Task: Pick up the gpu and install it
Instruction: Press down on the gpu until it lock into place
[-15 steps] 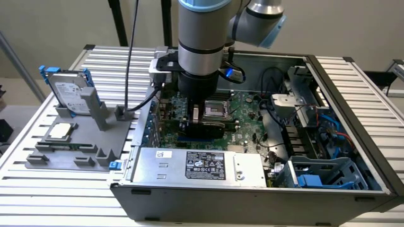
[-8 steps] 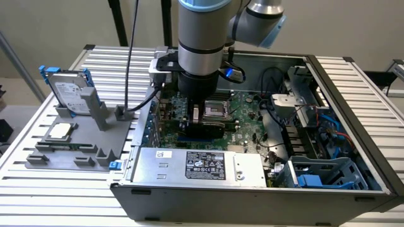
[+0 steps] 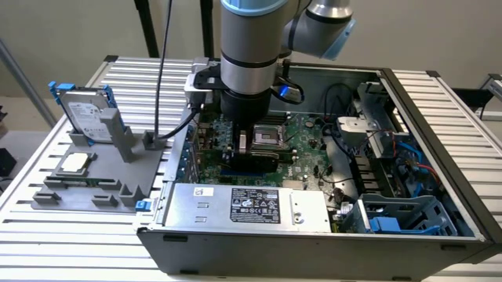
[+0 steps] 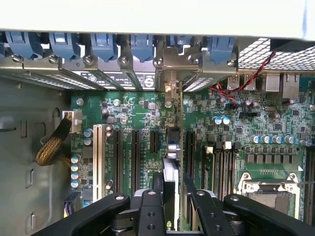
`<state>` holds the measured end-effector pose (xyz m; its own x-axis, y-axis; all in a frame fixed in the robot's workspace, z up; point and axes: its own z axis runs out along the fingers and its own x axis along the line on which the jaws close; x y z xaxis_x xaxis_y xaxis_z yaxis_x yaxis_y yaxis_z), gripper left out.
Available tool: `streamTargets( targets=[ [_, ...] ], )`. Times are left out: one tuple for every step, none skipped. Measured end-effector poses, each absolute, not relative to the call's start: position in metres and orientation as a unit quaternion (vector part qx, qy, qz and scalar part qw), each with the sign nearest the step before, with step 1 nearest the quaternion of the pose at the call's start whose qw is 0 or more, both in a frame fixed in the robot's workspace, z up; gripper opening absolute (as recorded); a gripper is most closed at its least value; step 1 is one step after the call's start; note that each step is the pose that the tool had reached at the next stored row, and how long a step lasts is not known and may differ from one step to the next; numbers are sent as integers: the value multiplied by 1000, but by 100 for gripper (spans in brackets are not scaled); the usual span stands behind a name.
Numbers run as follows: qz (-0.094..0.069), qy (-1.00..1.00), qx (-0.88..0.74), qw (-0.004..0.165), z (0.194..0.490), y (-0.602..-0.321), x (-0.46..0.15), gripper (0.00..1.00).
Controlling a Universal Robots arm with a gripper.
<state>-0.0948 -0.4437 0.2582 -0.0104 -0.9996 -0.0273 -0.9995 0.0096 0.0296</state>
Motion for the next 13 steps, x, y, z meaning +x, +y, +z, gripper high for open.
streamTargets(
  targets=[
    [-20, -710, 703, 1, 258, -444, -95, 26],
    [-21, -711, 703, 1, 258, -444, -95, 26],
    [-21, -711, 703, 1, 257, -444, -95, 26],
    [-21, -711, 703, 2, 257, -444, -95, 26],
    [-22, -711, 703, 2, 257, -444, -95, 26],
    [-22, -711, 703, 3, 257, -444, -95, 26],
    [-23, -711, 703, 3, 257, -444, -95, 26],
    [-23, -711, 703, 4, 256, -445, -94, 26],
    [-24, -711, 703, 4, 256, -445, -94, 26],
    [-24, -711, 703, 5, 256, -445, -94, 26],
    [-25, -711, 703, 5, 256, -445, -93, 26],
    [-25, -711, 703, 5, 256, -445, -93, 26],
    [-25, -711, 703, 5, 256, -445, -92, 26]
  ],
)
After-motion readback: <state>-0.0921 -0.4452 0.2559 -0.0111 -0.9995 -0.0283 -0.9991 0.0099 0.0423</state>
